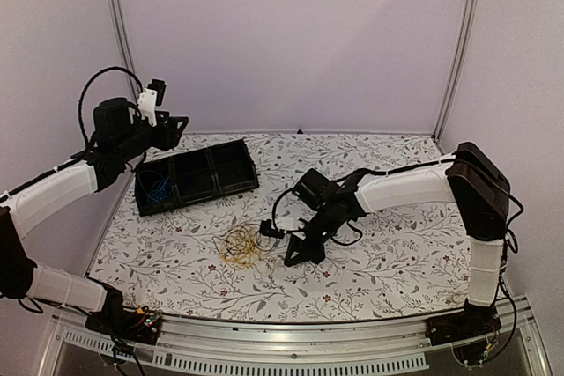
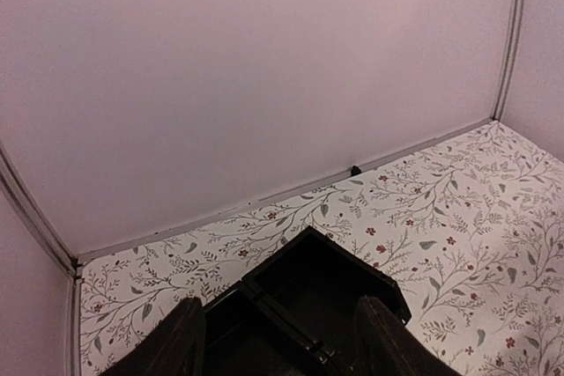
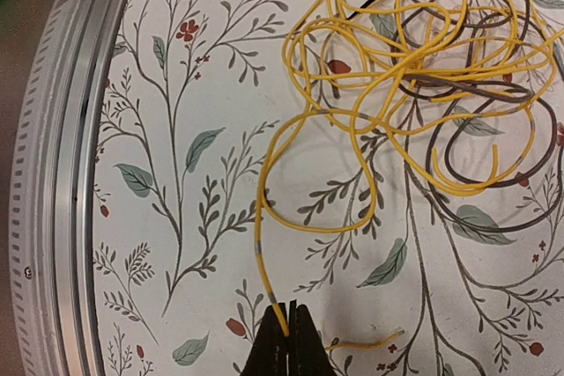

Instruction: Untangle the cables

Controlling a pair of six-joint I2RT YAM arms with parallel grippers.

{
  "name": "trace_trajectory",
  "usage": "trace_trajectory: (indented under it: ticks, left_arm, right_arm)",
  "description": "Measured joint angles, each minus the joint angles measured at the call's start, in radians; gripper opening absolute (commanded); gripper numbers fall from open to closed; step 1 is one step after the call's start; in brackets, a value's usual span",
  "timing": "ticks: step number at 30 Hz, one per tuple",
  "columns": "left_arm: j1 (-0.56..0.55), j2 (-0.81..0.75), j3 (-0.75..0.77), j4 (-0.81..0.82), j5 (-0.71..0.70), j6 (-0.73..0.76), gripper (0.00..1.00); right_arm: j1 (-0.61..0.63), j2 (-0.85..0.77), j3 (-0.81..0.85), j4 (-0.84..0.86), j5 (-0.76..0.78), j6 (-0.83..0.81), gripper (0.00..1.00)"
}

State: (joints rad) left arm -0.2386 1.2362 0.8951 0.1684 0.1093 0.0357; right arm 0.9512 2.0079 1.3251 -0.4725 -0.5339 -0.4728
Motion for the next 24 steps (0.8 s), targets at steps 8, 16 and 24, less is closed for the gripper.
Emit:
trace_trajectory:
  ticks: [8, 16, 24]
  left_arm:
    - [-0.473, 0.002, 0.014, -0.110, -0.108, 0.092, 0.68]
    - [-0.784, -0.255, -0.370, 0.048, -0.118, 0.049, 0.77]
    - [-0.830, -0.161, -0.533, 0.315, -0.165, 0.035, 0.75]
  right_arm:
    - [0.002, -0.134, 0.080, -0.126, 0.012, -0.019, 0.00]
    - [0.002, -0.303, 0.289, -0.275, 0.000, -0.117, 0.00]
    - [0.002, -0.310, 0.349, -0.401, 0.010, -0.160, 0.00]
